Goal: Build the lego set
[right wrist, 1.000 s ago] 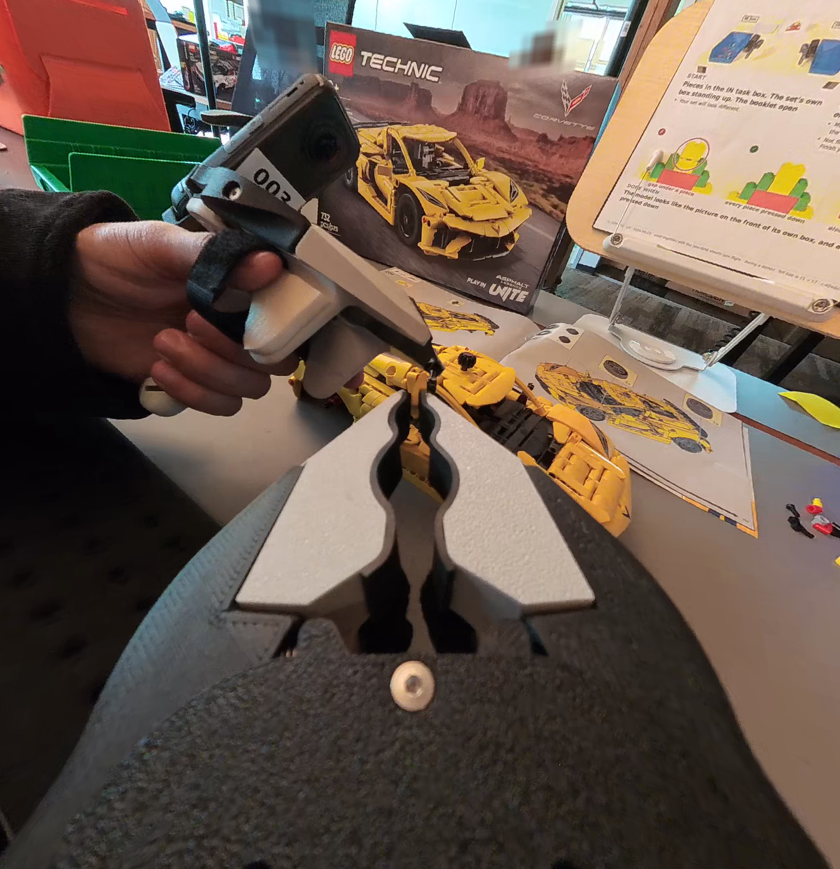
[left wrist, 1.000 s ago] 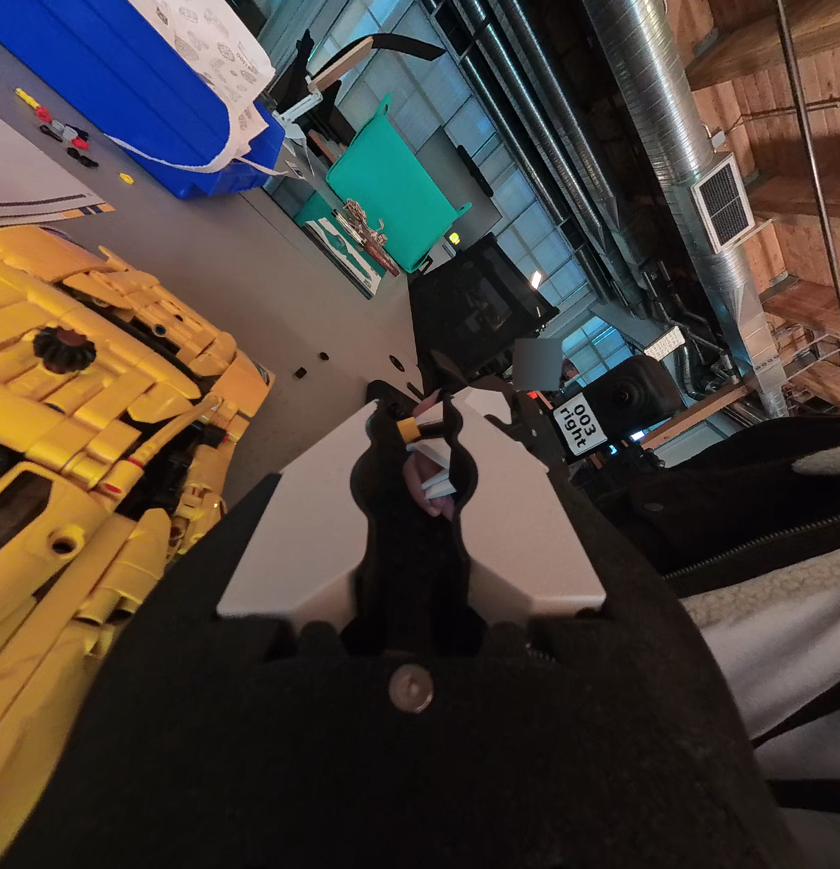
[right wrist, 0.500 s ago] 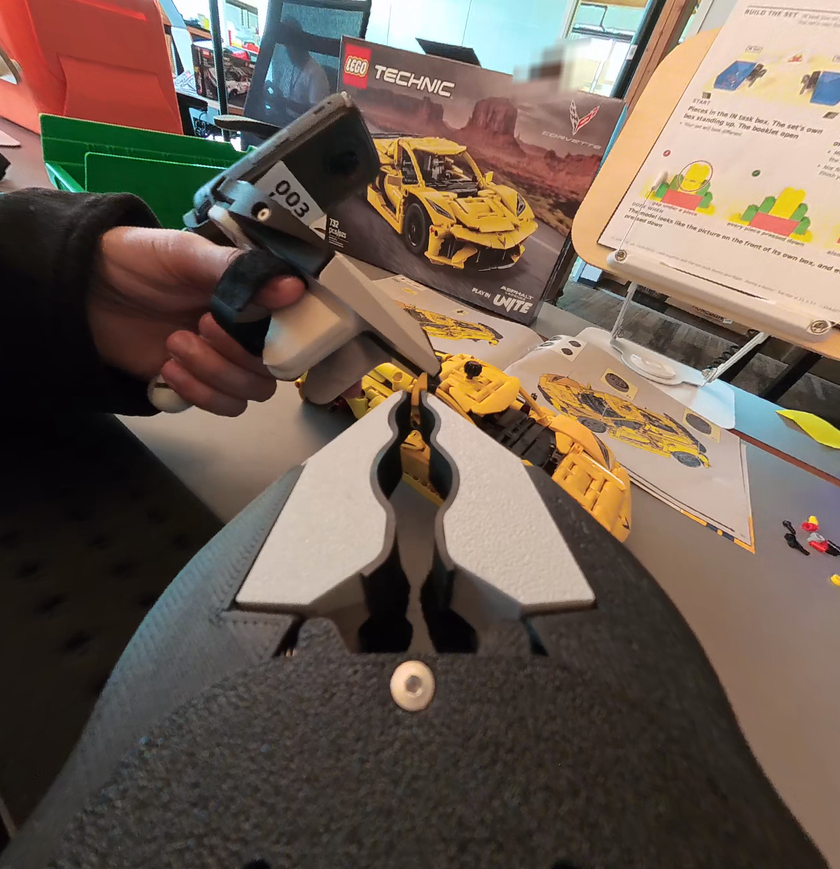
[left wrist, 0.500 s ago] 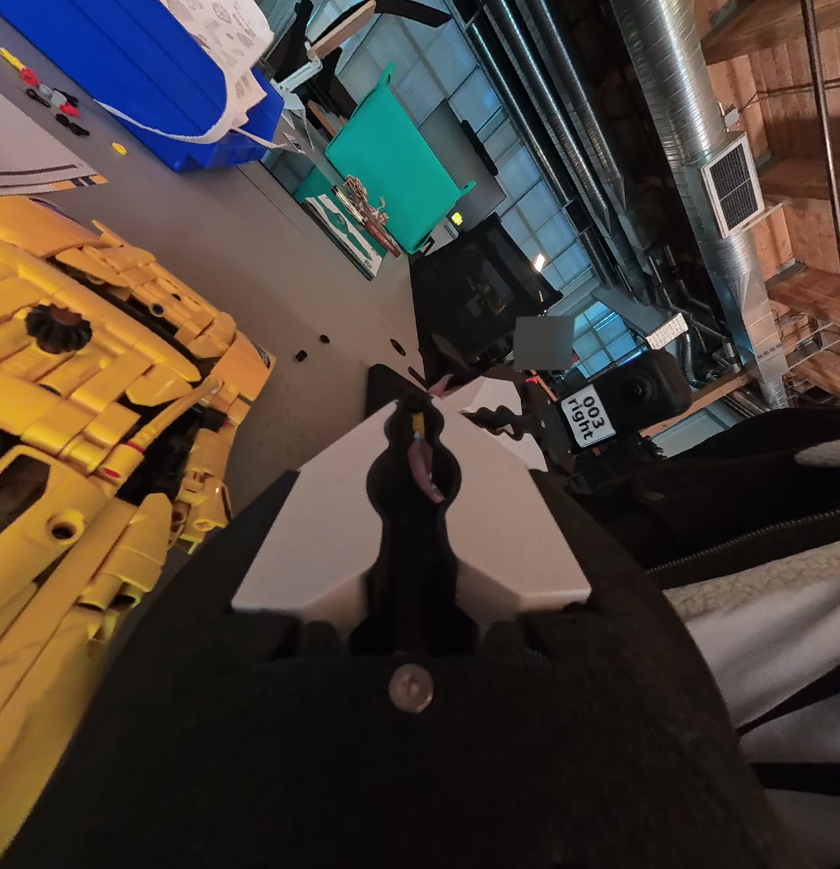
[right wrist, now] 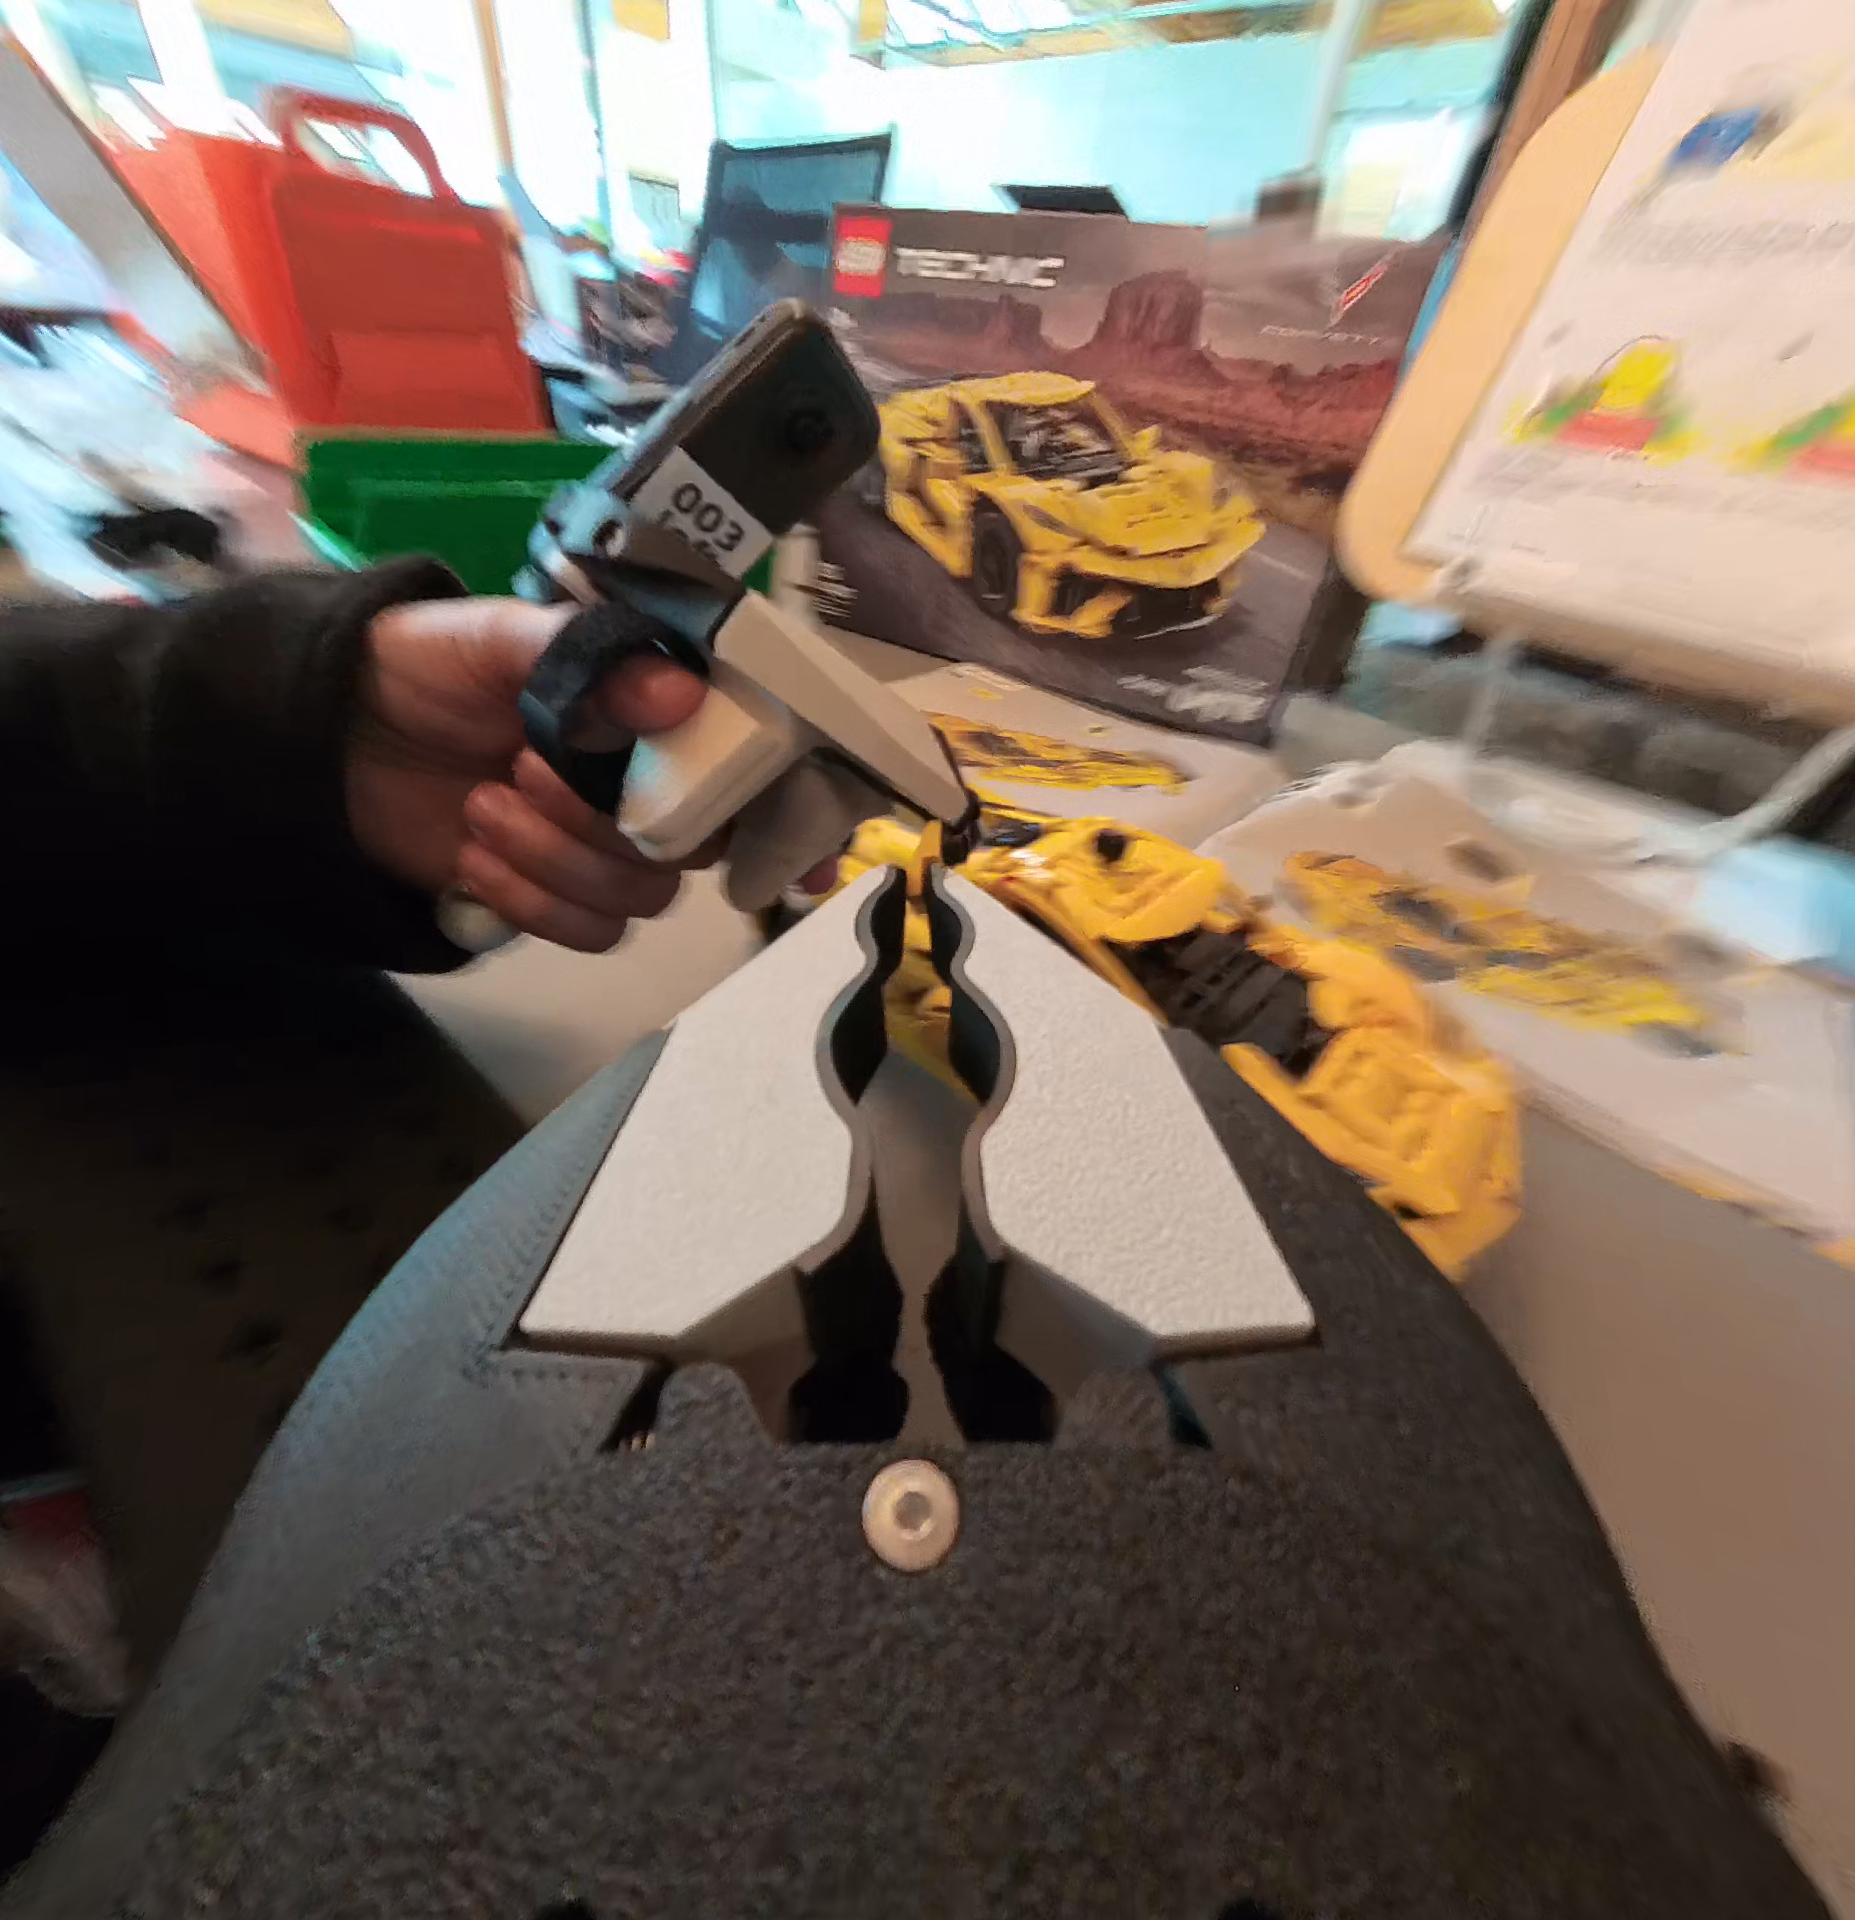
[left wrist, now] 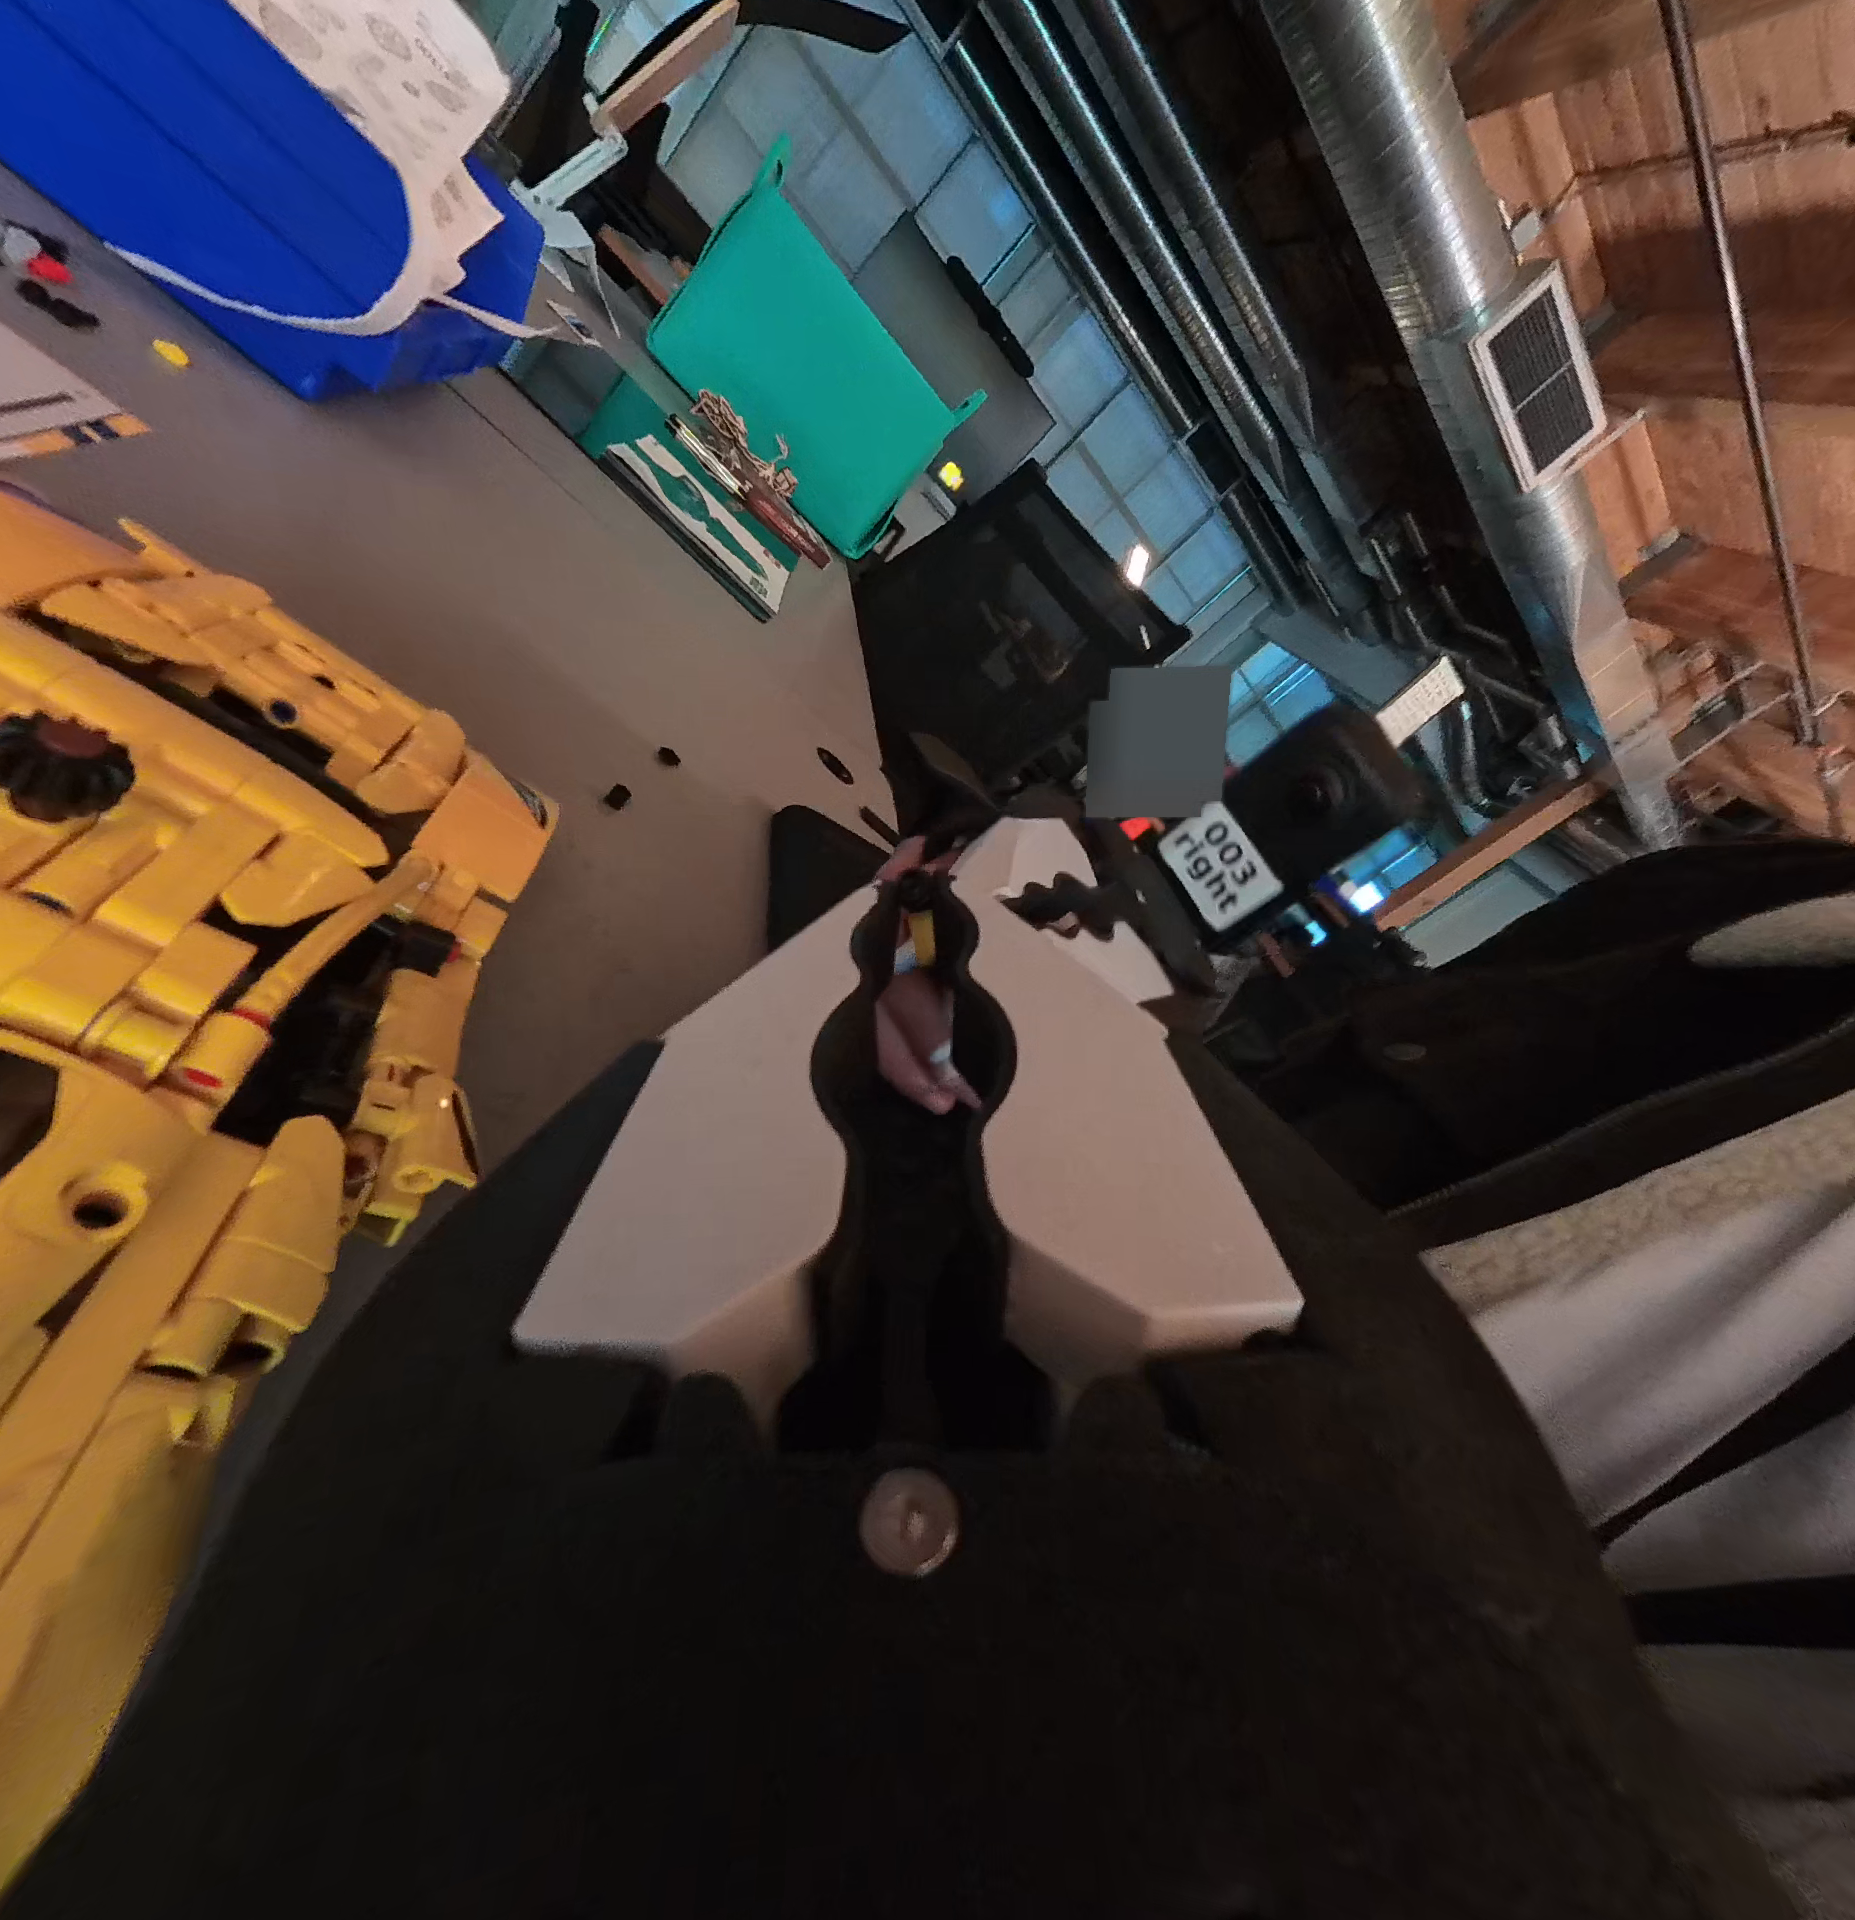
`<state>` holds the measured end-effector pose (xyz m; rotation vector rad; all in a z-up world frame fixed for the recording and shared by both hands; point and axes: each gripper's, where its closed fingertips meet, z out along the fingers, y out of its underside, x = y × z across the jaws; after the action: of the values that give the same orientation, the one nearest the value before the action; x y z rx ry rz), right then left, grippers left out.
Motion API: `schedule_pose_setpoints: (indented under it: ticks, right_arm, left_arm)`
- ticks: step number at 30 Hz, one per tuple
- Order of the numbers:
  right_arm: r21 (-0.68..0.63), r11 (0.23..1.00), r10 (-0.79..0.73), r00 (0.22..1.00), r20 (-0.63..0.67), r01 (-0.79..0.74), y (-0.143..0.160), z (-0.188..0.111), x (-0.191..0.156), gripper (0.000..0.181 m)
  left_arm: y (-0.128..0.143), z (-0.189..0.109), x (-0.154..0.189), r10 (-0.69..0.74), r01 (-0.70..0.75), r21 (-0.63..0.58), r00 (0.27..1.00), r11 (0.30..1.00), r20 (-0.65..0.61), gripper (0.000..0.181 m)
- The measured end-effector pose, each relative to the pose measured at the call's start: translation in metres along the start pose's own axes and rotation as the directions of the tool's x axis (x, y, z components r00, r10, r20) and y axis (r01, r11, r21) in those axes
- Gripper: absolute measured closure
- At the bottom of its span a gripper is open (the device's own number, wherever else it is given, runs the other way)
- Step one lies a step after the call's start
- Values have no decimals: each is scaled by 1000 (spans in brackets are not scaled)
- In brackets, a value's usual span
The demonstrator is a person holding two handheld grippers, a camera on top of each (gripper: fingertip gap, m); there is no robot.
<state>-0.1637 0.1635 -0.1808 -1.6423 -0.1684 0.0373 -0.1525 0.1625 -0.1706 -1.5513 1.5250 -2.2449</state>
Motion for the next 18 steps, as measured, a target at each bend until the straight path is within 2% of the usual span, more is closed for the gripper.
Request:
schedule_pose_setpoints:
  ticks: [2, 4, 7, 10, 13, 15, 18]
  right_arm:
    - [-6, 991, 136, 987, 84, -136, -1, -1, -3, 178]
    - [-14, 953, 300, 937, 181, -302, -4, -4, -4, 178]
    - [20, 919, 385, 906, 177, -394, -8, -9, 9, 178]
    - [26, 947, 316, 944, 98, -320, -7, -9, 14, 179]
    - [-25, 995, 97, 995, -20, -98, -1, -5, 7, 178]
    - [-64, 997, -48, 995, -90, 42, 2, -2, 4, 178]
    - [-94, 992, -97, 988, -124, 85, 5, 0, 4, 178]
  left_arm:
    - [0, 1, 1, 64, -64, -2, 998, 998, 15, 175]
    - [-3, 2, 8, 86, -86, 22, 996, 996, -9, 175]
    - [-3, 2, 5, 54, -54, 26, 999, 998, 0, 175]
    - [-6, 0, -2, 6, -7, 48, 1000, 999, 14, 175]
    - [-9, -3, -11, -36, 32, 79, 998, 996, 51, 175]
    - [-9, -2, -12, -47, 42, 87, 997, 995, 54, 175]
    - [-3, 2, -11, -17, 14, 55, 997, 998, 69, 175]
